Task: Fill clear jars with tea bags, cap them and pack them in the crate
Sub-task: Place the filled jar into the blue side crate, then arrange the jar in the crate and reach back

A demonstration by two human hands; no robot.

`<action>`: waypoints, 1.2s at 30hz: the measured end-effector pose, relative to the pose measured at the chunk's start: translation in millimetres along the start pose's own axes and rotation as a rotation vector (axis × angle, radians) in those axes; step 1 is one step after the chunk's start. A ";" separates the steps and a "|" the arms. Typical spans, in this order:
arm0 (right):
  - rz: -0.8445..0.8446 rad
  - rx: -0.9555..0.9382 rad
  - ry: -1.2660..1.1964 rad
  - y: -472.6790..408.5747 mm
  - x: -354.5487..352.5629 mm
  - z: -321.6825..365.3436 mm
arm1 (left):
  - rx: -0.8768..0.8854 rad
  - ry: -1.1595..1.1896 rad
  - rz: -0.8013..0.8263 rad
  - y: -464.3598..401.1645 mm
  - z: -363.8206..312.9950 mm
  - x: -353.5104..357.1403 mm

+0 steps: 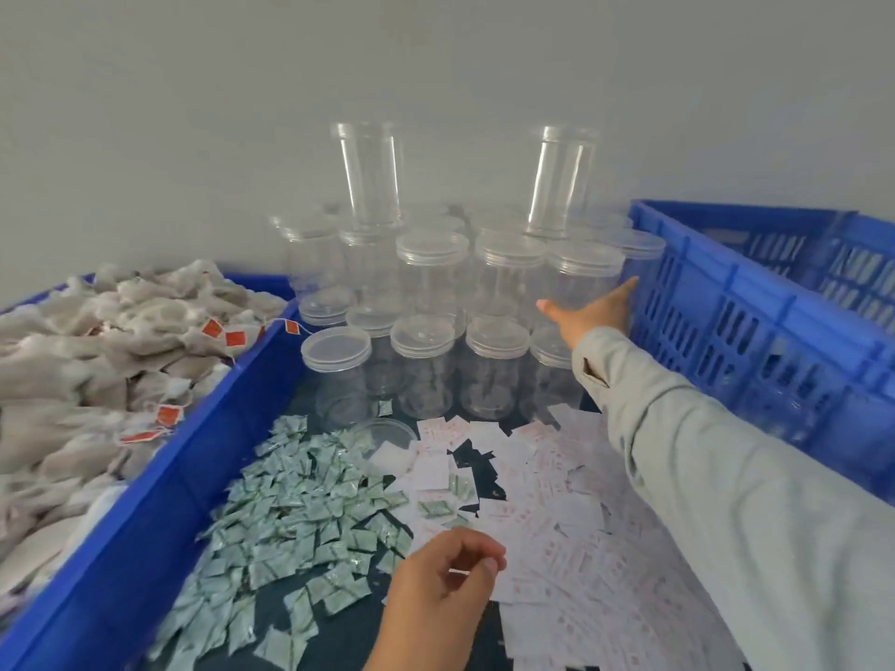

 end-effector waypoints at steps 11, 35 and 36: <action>-0.311 -0.176 -0.421 59.4 -41.9 3.6 | 0.087 0.127 -0.037 -1.7 -10.7 -32.8; 0.899 -0.527 -0.267 265.3 16.0 -32.6 | 0.546 -0.320 -0.024 32.0 -78.2 -42.4; 0.780 -0.571 -0.228 265.8 15.7 -28.7 | 0.511 -0.274 -0.110 31.7 -73.6 -48.2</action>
Point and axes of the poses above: each hand's wrist, its own y-axis away from the middle knuckle, its own x-axis out of the palm, z = x × y, the point moved 8 cm from there along -y, towards the middle knuckle, and after that the axes turned 3 degrees about -x, right-handed, at the moved point
